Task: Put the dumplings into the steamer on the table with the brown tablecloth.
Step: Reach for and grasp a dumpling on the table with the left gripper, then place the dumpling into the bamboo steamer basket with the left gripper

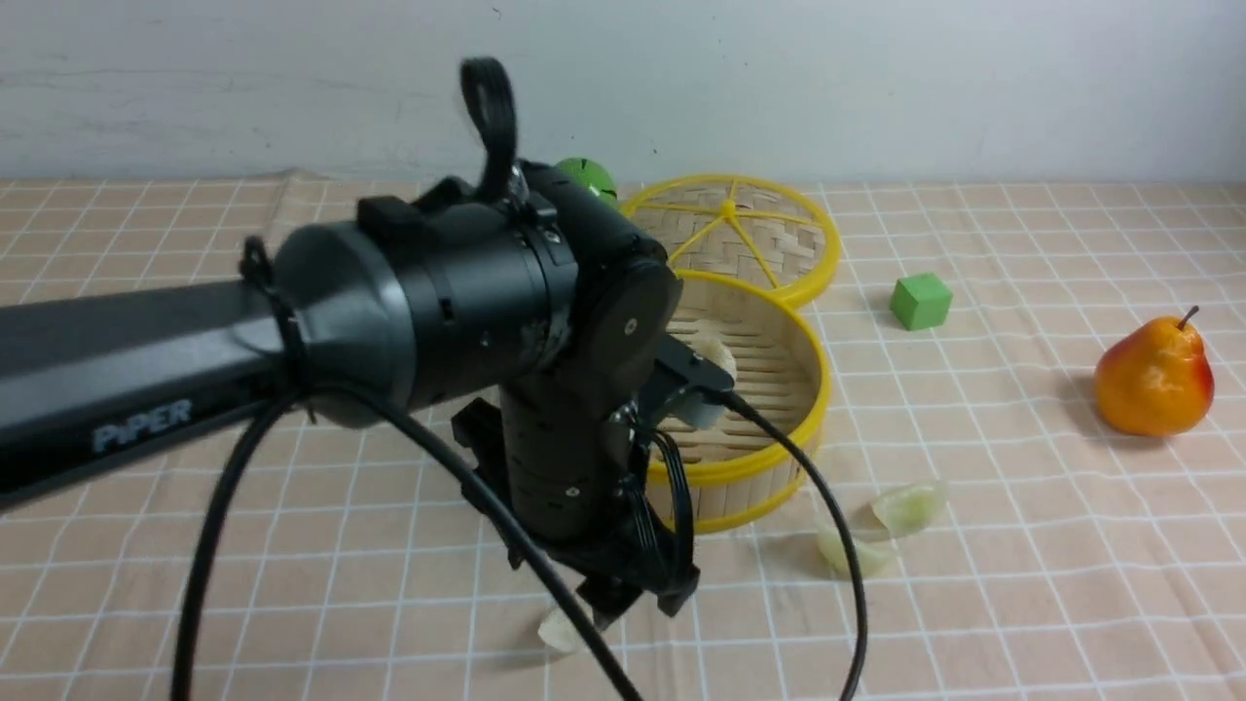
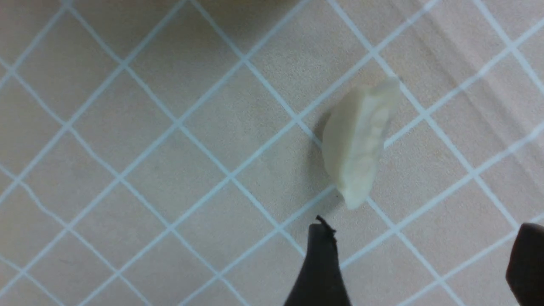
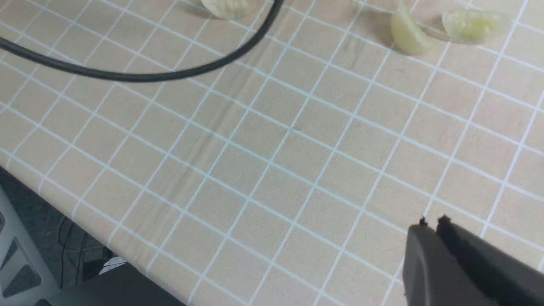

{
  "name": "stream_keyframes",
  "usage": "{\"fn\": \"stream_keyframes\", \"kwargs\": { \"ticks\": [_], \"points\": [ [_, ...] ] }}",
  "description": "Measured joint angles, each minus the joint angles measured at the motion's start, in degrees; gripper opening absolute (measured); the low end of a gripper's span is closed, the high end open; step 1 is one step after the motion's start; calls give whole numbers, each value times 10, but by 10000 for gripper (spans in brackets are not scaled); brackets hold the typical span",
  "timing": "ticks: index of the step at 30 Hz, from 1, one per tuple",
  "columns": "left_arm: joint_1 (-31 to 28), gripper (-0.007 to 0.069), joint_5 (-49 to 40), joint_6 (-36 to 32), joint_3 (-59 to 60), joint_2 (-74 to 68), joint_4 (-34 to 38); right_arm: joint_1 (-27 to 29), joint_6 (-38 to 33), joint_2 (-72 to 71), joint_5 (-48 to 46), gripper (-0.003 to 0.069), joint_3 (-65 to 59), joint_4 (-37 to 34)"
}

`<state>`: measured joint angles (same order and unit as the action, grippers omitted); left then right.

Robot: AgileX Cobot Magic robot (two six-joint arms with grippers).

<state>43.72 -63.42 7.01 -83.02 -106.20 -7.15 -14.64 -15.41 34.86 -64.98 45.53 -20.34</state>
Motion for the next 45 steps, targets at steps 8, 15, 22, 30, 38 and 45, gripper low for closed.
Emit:
{"fn": "stream_keyframes", "kwargs": {
  "ticks": [8,15,22,30,38,45],
  "points": [
    [0,535,29,0,1,-72,24,0,0,0,0,32,0,6],
    [0,409,44,8,1,-99,-2,0,0,0,0,36,0,23],
    [0,262,64,21,2,-104,-7,0,0,0,0,44,0,25],
    [0,262,63,26,2,-105,-7,0,0,0,0,56,0,25],
    [0,262,44,50,0,-44,-2,0,0,0,0,64,0,25],
    [0,262,65,107,-75,32,-23,0,0,0,4,67,0,25]
  ]
}}
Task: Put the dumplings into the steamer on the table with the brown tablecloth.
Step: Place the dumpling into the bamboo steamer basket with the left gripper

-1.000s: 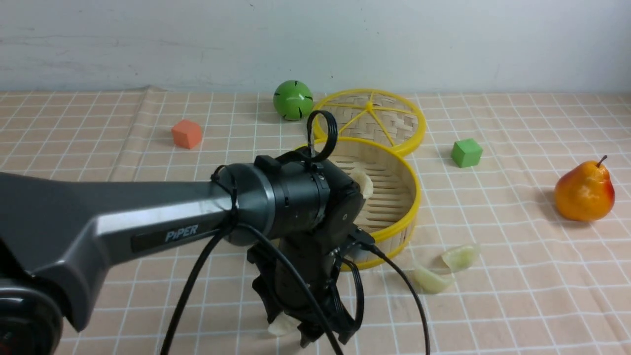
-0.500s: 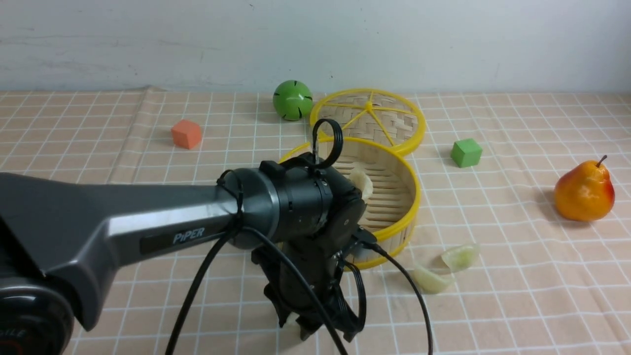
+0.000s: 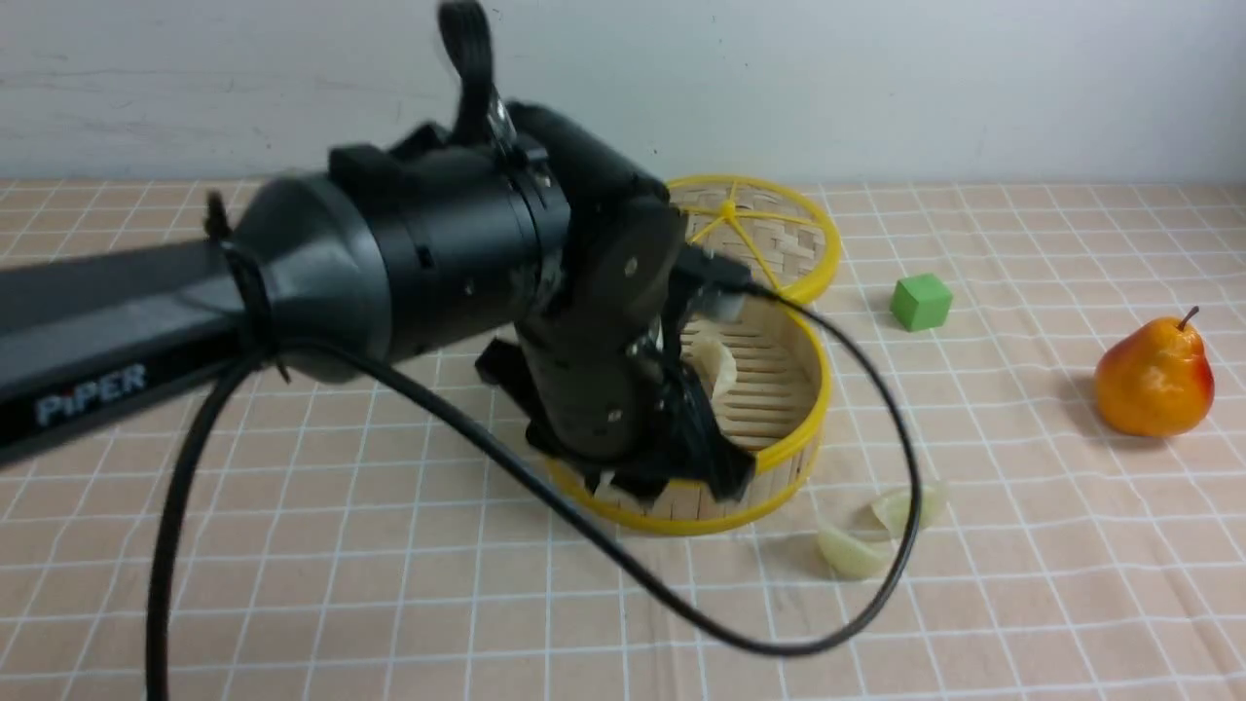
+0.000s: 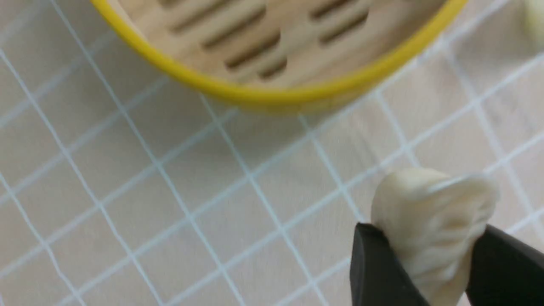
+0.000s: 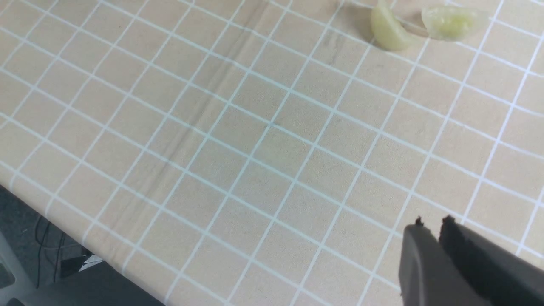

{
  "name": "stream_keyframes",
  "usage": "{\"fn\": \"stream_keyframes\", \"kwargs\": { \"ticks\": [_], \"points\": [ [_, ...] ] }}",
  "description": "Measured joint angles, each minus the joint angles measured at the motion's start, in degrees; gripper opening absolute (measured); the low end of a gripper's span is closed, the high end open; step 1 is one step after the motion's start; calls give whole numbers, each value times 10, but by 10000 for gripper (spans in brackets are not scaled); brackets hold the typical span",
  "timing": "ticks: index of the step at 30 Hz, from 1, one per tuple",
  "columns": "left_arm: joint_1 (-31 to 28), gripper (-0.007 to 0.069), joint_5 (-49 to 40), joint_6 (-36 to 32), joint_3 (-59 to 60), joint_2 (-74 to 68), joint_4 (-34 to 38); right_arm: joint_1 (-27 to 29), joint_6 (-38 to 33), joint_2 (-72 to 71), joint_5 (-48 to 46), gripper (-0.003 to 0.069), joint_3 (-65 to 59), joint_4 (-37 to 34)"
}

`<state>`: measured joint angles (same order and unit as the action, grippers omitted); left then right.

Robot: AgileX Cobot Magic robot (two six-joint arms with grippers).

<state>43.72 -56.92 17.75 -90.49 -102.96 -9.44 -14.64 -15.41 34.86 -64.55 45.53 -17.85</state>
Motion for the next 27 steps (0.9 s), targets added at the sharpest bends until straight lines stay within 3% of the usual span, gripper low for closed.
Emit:
{"fn": "stream_keyframes", "kwargs": {
  "ticks": [15,27],
  "points": [
    [-89,262,-60,3,-330,-241,-19,0,0,7,6,77,0,-10],
    [-89,269,-38,6,-352,-338,-34,0,0,7,-10,87,0,-10]
  ]
}}
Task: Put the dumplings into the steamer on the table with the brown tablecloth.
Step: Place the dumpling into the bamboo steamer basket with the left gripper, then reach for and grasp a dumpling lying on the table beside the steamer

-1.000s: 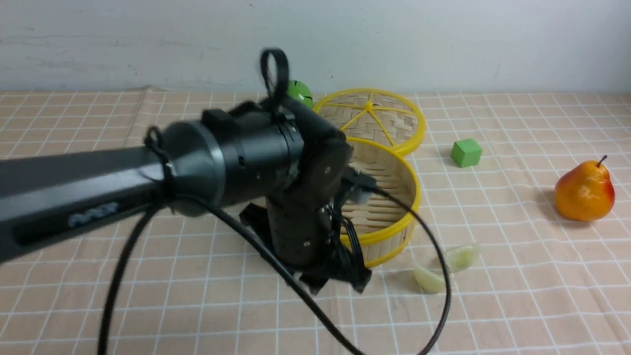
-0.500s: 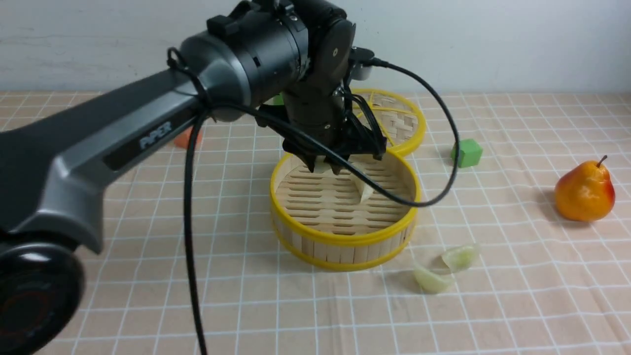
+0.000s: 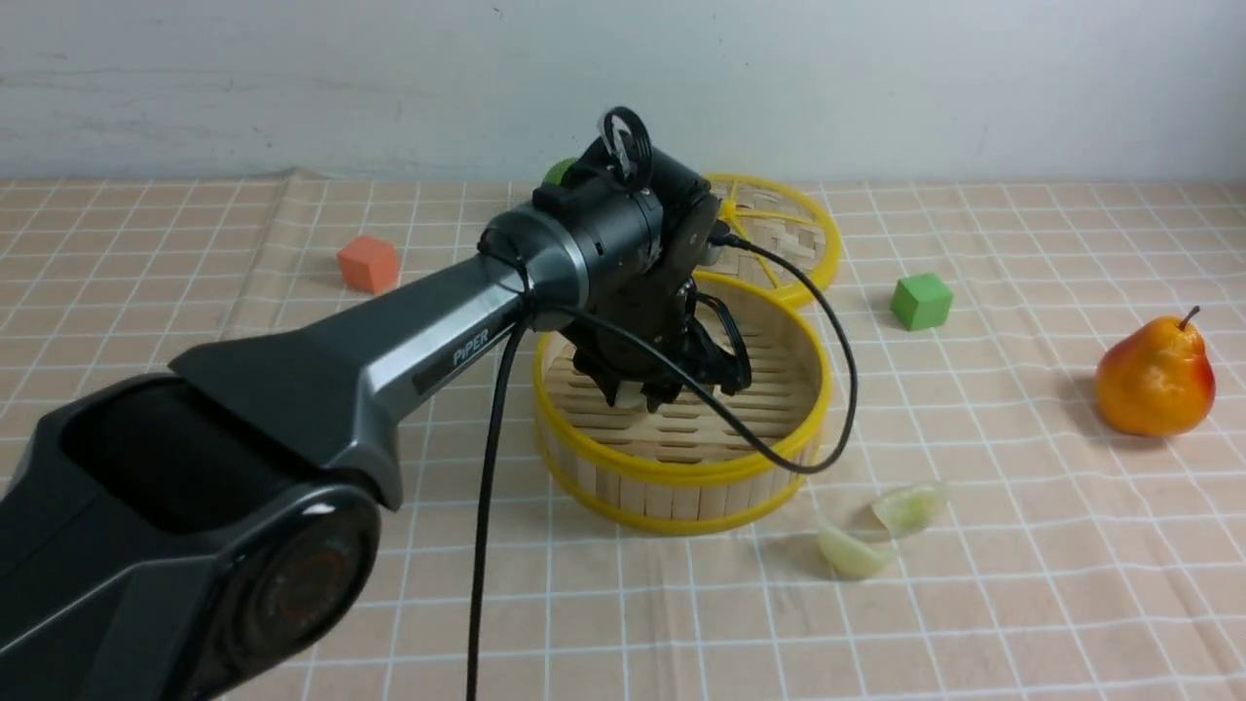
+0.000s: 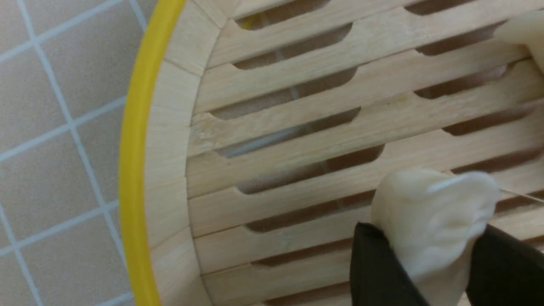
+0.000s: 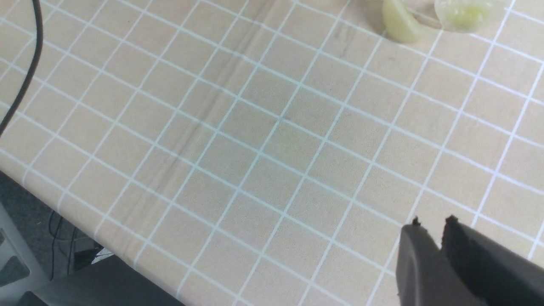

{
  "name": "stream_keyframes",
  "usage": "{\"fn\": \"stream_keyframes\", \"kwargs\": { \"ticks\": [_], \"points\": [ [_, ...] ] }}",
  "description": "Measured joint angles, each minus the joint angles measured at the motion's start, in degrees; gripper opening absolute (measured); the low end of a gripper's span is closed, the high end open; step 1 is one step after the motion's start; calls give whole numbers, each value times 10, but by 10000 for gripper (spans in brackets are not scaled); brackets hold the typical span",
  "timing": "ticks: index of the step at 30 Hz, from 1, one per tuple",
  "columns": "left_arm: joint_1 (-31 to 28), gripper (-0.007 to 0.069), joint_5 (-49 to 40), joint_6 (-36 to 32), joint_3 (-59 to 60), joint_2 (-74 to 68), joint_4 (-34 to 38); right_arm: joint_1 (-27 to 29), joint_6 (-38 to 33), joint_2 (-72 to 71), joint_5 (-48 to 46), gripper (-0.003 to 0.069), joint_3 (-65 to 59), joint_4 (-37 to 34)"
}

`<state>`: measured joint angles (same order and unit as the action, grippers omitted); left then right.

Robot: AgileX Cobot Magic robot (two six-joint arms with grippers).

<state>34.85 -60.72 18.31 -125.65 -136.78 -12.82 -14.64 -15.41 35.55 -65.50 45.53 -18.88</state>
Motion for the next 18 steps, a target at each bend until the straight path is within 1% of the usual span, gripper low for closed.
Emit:
{"fn": "stream_keyframes", "kwargs": {
  "ticks": [2,3,6,9,12,18],
  "points": [
    [0,306,2,3,0,0,0,0,0,0,0,87,0,0],
    [0,310,2,4,0,0,0,0,0,0,0,87,0,0],
    [0,408,-9,7,0,2,1,0,0,0,0,87,0,0],
    [0,465,-36,9,0,19,1,0,0,0,2,87,0,0],
    [0,480,-51,9,0,55,1,0,0,6,6,87,2,0],
    [0,472,-95,7,-4,206,1,0,-3,87,9,87,55,3]
  ]
}}
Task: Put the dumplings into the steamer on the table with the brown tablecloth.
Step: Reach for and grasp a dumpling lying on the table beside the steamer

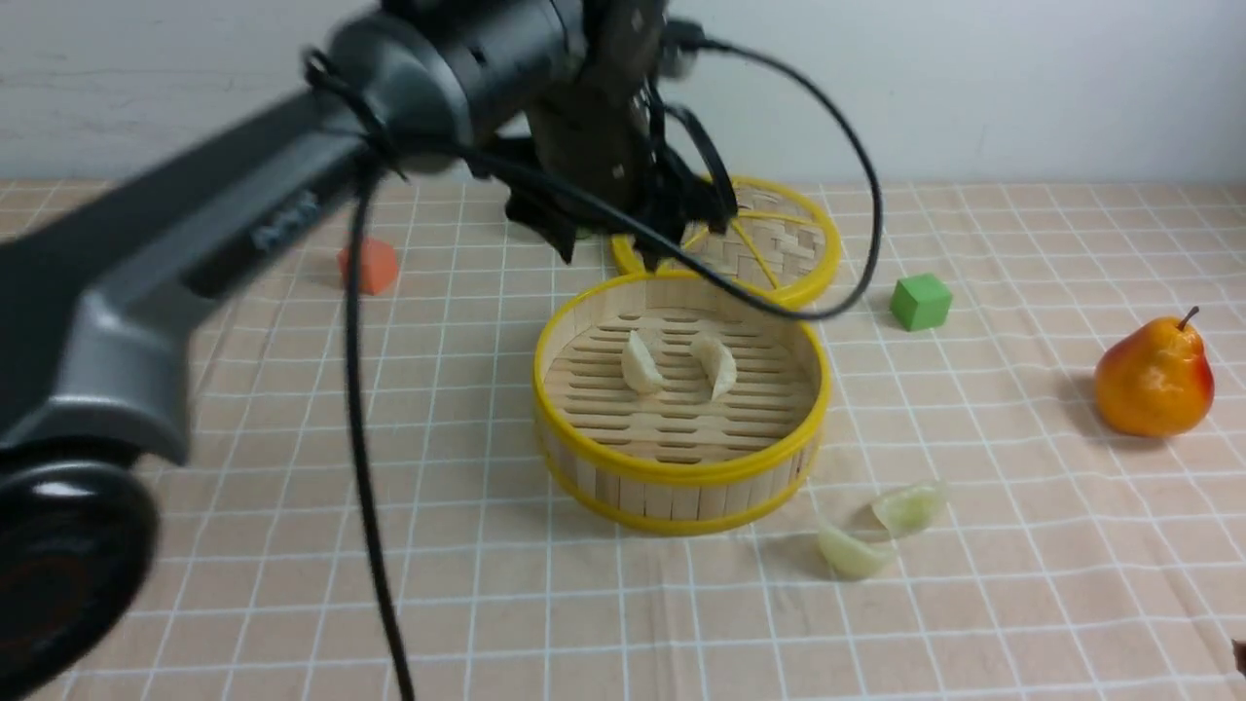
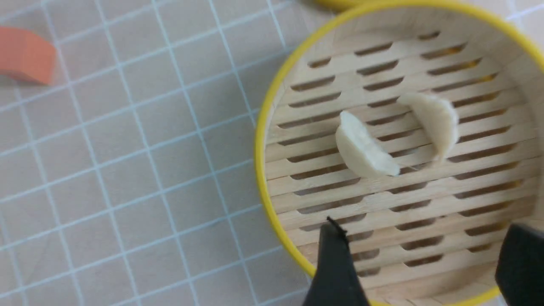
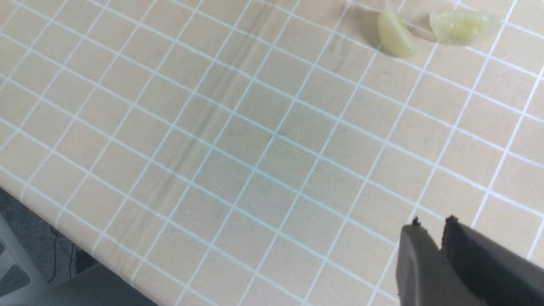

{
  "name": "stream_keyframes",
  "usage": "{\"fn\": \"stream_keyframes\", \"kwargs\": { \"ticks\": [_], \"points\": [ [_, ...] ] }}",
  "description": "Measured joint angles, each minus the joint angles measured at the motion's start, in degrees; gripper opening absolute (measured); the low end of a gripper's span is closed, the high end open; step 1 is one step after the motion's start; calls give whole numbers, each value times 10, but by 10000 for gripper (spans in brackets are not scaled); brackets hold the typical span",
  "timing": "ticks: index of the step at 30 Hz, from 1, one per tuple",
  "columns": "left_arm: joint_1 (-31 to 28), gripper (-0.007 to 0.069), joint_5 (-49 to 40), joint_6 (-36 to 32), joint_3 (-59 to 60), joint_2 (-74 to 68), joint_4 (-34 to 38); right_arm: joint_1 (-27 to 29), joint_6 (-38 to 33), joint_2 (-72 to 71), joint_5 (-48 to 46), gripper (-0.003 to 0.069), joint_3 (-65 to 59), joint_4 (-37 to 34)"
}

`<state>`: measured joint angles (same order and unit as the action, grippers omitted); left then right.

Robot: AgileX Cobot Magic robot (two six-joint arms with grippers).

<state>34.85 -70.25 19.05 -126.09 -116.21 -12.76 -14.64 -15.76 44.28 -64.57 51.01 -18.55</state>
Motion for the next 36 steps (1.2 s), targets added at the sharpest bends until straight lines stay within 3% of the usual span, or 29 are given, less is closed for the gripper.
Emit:
{"fn": "stream_keyframes", "kwargs": {
  "ticks": [6,10,13,16,19,25,29,33,36],
  "points": [
    [0,376,-11,-12,7,136,3,0,-5,106,3,87,68,10],
    [0,264,-11,-21,29,212,15,-7,-29,170,-10,87,104,9],
    [0,119,-11,-27,84,300,22,-42,-47,234,-18,87,129,14],
    [0,28,-11,-27,154,360,23,-76,-51,272,-5,87,139,33],
    [0,-14,-11,-27,249,428,24,-103,-53,306,17,90,143,63],
    [0,-13,-11,-14,431,546,48,-108,-52,362,62,129,144,91],
    [0,-13,-11,-12,545,625,75,-108,-52,405,101,255,144,93],
    [0,-13,-11,-11,639,699,115,-108,-52,462,171,453,144,93],
    [0,-13,-11,-11,675,731,128,-108,-52,503,230,542,144,98]
  ]
}}
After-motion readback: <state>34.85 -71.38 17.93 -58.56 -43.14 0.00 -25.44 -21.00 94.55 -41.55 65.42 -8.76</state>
